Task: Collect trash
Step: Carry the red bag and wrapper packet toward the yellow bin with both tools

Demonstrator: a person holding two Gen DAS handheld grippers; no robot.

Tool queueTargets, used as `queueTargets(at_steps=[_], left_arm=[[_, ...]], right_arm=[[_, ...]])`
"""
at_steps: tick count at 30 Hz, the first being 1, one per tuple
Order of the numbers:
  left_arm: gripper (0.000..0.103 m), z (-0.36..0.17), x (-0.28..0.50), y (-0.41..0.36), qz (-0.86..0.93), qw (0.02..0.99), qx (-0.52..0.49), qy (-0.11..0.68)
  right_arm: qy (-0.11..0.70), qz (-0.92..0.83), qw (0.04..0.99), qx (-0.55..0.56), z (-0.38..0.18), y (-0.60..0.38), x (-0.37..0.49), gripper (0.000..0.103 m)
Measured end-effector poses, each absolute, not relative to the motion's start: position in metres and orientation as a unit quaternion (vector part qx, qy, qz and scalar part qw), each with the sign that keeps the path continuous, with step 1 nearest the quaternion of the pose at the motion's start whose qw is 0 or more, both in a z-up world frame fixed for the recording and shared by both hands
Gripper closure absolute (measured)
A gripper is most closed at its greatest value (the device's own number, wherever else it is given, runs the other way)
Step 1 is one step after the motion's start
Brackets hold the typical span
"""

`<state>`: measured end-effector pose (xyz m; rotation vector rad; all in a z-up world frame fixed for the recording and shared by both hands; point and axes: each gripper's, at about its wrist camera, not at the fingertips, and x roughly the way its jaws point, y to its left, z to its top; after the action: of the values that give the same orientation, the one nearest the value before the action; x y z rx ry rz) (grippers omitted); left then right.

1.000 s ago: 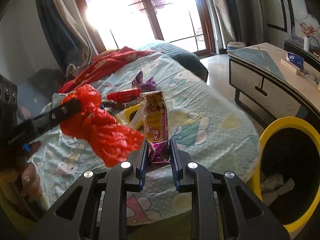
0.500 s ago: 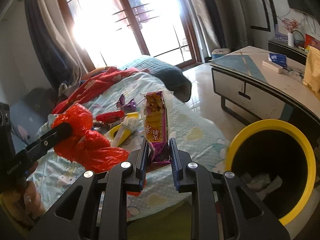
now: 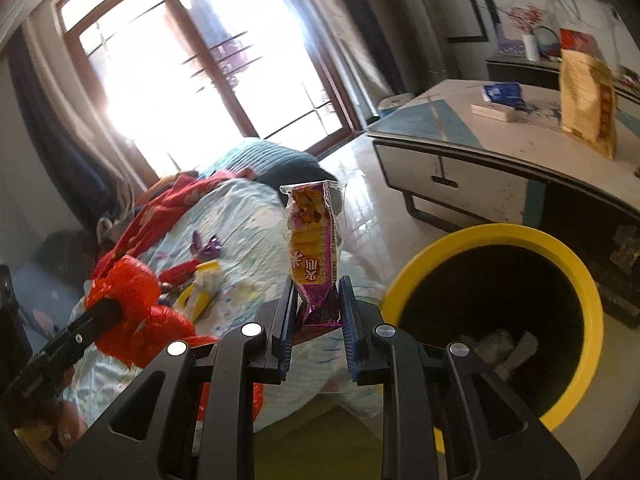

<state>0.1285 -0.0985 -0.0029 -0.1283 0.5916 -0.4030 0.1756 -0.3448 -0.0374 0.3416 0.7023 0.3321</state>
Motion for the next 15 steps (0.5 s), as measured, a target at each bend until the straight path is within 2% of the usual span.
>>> queueTargets(at_steps=[15], left_arm=[[0.095, -0.013, 0.147, -0.162, -0.234, 0.925, -0.006, 0.300]], right_arm=[[0.351, 0.083, 0.913, 0.191, -0.059, -0.404, 0.178, 0.083]])
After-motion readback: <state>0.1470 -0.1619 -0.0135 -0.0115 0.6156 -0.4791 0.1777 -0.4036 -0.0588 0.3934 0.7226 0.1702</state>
